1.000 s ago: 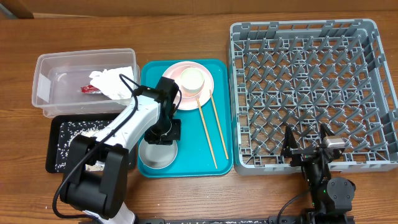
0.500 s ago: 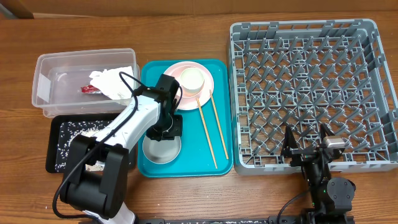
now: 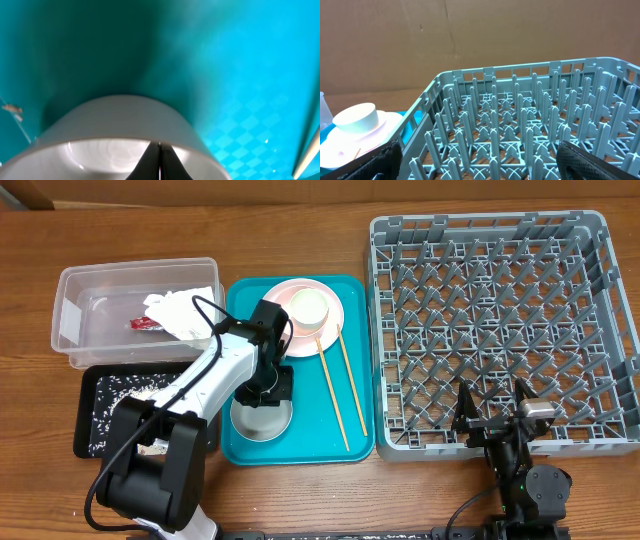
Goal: Sort waste into correct bins and load items into the dishwasher
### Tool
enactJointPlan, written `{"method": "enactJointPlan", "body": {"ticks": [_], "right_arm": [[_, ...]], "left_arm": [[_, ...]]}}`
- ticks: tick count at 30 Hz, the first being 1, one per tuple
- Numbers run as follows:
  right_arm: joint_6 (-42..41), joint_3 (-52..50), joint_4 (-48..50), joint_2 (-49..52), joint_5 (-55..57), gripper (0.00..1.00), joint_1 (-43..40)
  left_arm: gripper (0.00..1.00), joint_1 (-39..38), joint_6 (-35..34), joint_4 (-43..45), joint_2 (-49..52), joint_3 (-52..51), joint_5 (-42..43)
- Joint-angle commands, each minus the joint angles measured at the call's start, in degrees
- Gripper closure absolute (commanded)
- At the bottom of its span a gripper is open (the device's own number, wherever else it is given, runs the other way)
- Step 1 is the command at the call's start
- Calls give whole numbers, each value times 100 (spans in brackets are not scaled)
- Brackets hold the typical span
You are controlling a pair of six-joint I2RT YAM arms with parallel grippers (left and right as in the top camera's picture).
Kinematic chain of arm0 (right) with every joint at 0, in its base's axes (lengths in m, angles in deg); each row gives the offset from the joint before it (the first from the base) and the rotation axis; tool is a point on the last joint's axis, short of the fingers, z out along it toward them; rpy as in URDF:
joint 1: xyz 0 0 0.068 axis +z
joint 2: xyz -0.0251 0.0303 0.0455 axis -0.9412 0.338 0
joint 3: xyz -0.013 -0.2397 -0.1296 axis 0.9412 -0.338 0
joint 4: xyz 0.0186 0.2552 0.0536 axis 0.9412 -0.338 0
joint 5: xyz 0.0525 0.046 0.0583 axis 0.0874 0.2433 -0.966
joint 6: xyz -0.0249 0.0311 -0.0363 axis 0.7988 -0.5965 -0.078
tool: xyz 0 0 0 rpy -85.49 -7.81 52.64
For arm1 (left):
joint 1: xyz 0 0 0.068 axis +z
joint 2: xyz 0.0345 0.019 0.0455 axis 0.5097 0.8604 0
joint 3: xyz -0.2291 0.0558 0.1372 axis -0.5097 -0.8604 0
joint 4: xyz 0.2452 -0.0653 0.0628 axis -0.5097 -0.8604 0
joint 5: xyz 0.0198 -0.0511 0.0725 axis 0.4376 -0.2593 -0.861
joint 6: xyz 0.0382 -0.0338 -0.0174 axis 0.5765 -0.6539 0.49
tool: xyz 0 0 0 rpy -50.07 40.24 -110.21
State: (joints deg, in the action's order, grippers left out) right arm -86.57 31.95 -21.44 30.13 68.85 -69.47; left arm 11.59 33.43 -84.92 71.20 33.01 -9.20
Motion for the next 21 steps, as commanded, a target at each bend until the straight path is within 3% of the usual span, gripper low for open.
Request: {"method": "enactJointPlan", "body": {"ticks": [1, 10, 21], "right_arm": [[-39, -57, 39, -50, 35, 0, -22], [-39, -57, 39, -50, 35, 0, -22], [-42, -57, 48, -50, 22, 0, -20]], "left_arm": [[96, -2, 109, -188, -361, 232, -42], [96, 7, 107, -1502, -1298, 1381, 61], [96, 184, 107, -1648, -1565, 1484, 221]]}}
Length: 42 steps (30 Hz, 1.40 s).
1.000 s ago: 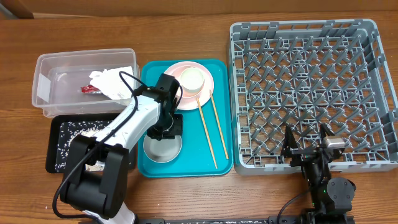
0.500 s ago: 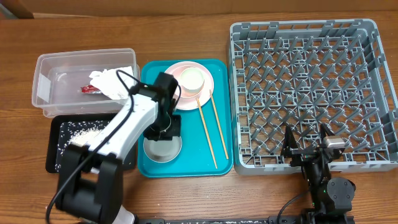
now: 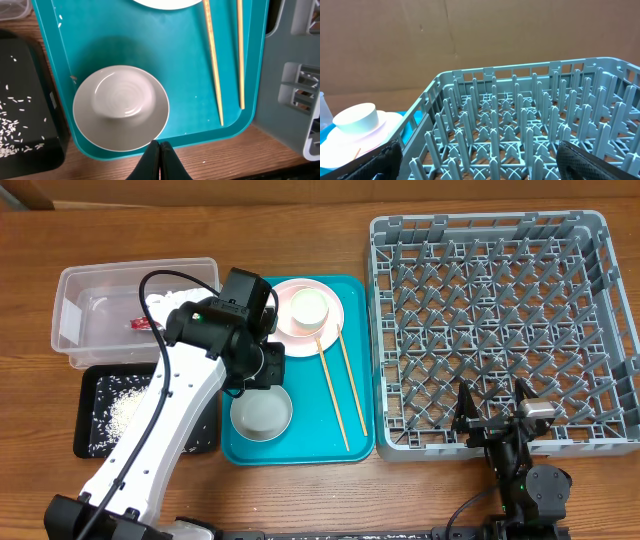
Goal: Sort waste into correct bins and load items into the dishwasher
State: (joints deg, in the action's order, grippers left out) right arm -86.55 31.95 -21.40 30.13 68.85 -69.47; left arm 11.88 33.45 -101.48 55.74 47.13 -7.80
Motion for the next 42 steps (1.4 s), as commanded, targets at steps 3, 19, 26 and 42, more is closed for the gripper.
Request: {"method": "enactJointPlan", "body": {"ticks": [3, 19, 26, 42], "right_arm": [[-46, -57, 46, -50, -59, 0, -15], [-1095, 815, -496, 372, -1322, 0, -15], [-1095, 3654, -1530, 2518, -1864, 0, -13], [-1655, 7416, -4232, 7355, -1869, 0, 2614]], "left_arm": [[96, 590, 109, 26, -20, 98, 315], [96, 4677, 1932, -420, -28, 122, 5497], [51, 4979, 1904, -498, -28, 122, 5241], [0, 4940, 1904, -509, -26, 122, 3593]]}}
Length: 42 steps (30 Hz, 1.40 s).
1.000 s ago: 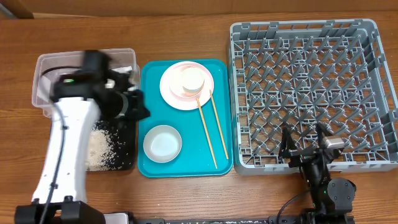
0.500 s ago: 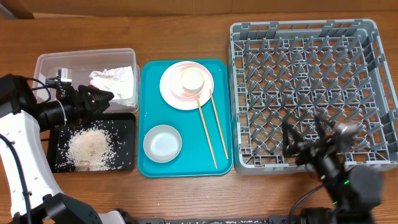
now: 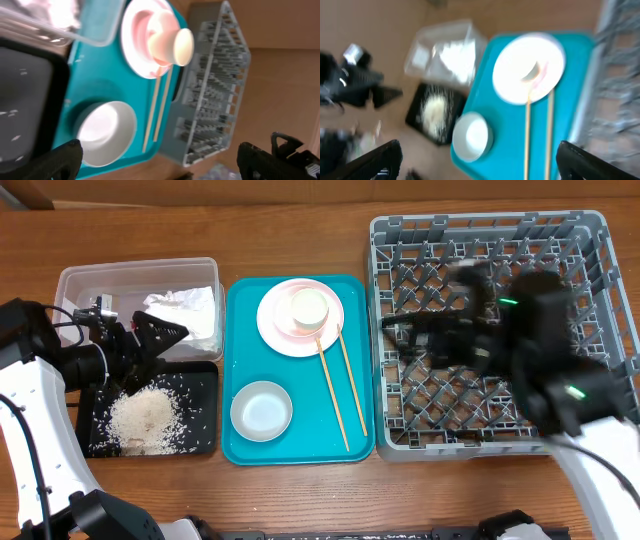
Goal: Sort waste into correct bins and load items into the dishwasher
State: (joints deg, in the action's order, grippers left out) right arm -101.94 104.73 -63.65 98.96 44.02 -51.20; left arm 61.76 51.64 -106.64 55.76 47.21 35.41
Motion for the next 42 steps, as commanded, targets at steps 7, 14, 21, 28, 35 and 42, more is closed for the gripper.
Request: {"method": "enactJointPlan", "body": {"ticks": [7, 14, 21, 28, 35, 42], "right_arm": [[-57, 138, 22, 1521, 2579, 0, 2284], [341, 129, 170, 2052, 2837, 0, 2717], [343, 68, 168, 2087, 2927, 22, 2667], [341, -433, 776, 2103, 3268, 50, 2662], [343, -1222, 2046, 2107, 3746, 53, 2662], [343, -1912, 3082, 2107, 3849, 52, 2662]], "left_arm": [[0, -48, 85, 11, -28, 114, -1447], [0, -48, 87, 31, -28, 114, -2164], [0, -48, 87, 31, -28, 114, -3211], [0, -48, 87, 31, -28, 114, -3362], [0, -48, 87, 31, -28, 114, -3362], [0, -48, 87, 31, -28, 114, -3362]]}}
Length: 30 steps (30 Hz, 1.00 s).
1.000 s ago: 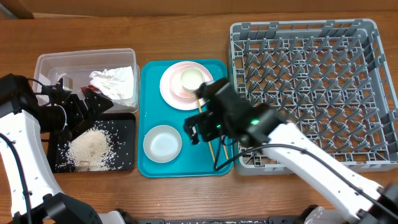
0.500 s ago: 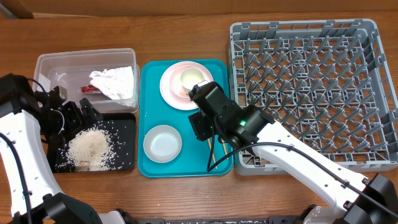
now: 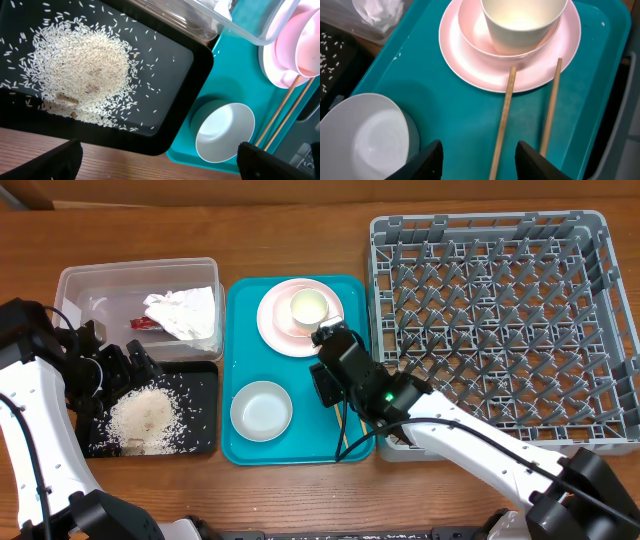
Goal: Sort waste into correct bins and load items into the dishwasher
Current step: 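Reach the right gripper to the chopsticks and grasp one chopstick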
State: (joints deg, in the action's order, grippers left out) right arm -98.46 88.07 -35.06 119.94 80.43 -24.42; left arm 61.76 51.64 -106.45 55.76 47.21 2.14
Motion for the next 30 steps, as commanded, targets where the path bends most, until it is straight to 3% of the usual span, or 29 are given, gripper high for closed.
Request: {"method": "enactJointPlan", "body": {"ticks": [1, 11, 12, 14, 17, 21, 22, 23, 25, 30], "right_arm": [[-4, -319, 282, 9, 278, 52, -15], [-4, -553, 483, 9, 468, 51, -15], [-2, -553, 483, 9, 468, 47, -15], [-2, -553, 485, 9, 466, 25, -15], [-4, -553, 487, 9, 466, 12, -15], [107, -553, 522, 9, 463, 14, -15], [238, -553, 485, 9, 466, 17, -15], [319, -562, 461, 22, 466, 27, -15], [291, -575, 459, 59, 459, 38, -15], [293, -575, 459, 304, 439, 46, -13]], "left_arm": [[0, -48, 87, 11, -28, 114, -35], [0, -48, 87, 11, -28, 114, -35], [0, -48, 87, 11, -28, 114, -35], [0, -48, 87, 11, -28, 114, -35], [0, -48, 87, 11, -28, 114, -35], [0, -48, 87, 11, -28, 114, -35], [0, -48, 87, 11, -28, 114, -35], [0, -48, 87, 11, -28, 114, -35], [0, -48, 87, 11, -28, 114, -35], [0, -48, 87, 11, -28, 114, -35]]}}
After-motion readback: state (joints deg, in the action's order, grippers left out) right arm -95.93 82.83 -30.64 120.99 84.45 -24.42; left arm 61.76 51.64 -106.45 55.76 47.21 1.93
